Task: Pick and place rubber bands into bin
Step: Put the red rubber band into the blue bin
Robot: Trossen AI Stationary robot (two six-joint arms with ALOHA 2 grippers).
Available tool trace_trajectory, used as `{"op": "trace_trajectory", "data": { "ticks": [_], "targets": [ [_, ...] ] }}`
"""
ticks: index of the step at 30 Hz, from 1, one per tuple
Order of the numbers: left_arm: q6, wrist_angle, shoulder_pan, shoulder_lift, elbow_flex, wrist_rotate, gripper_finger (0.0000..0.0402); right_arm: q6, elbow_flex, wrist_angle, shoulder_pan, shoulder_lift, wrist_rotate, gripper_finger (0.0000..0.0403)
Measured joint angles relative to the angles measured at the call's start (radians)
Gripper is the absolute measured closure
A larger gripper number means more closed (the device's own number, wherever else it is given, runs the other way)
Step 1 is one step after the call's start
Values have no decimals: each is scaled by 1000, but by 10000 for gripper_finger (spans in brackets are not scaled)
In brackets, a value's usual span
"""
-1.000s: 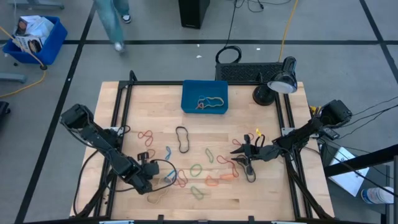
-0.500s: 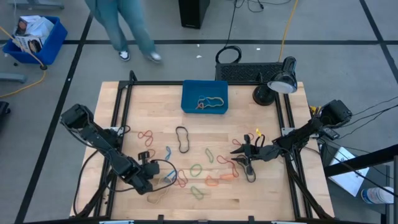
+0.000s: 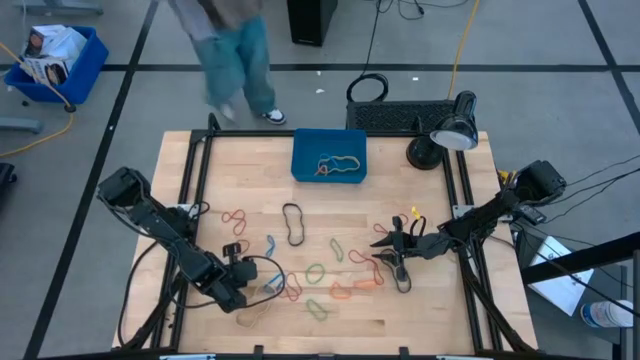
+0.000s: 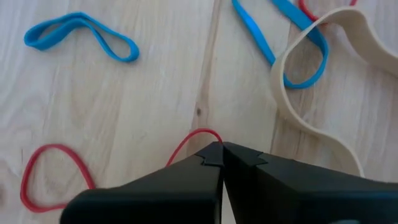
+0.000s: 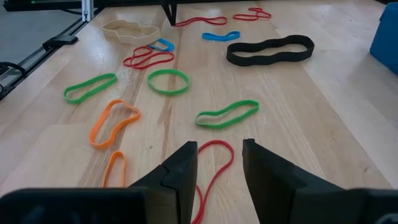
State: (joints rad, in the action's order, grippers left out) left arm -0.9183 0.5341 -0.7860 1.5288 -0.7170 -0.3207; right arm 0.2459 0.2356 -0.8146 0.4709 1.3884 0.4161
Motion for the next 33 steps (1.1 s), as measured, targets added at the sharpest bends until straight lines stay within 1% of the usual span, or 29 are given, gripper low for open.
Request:
{"op": "trace_trajectory", "data": {
  "ticks": [6,9,13,16,19,22,26,33],
  "targets": [
    [1,-16,0,0,-1,-3,393,0,0,0,0,0,0,284],
    [17,-16,0,0,-1,-6,398,0,0,0,0,0,0,284],
    [27,-29,0,0,-1,-51,396,0,0,0,0,0,0,284],
    [51,-81,0,0,-1,-77,398,0,0,0,0,0,0,284],
    [78,-92,6,0,-30,-99,398,0,0,0,0,0,0,284],
    [139,-91,19,0,-83,-138,399,0,0,0,0,0,0,284],
    [269,-92,47,0,-172,-213,398,0,0,0,0,0,0,284],
    [491,-92,165,0,-306,-384,399,0,0,0,0,0,0,284]
  ]
}}
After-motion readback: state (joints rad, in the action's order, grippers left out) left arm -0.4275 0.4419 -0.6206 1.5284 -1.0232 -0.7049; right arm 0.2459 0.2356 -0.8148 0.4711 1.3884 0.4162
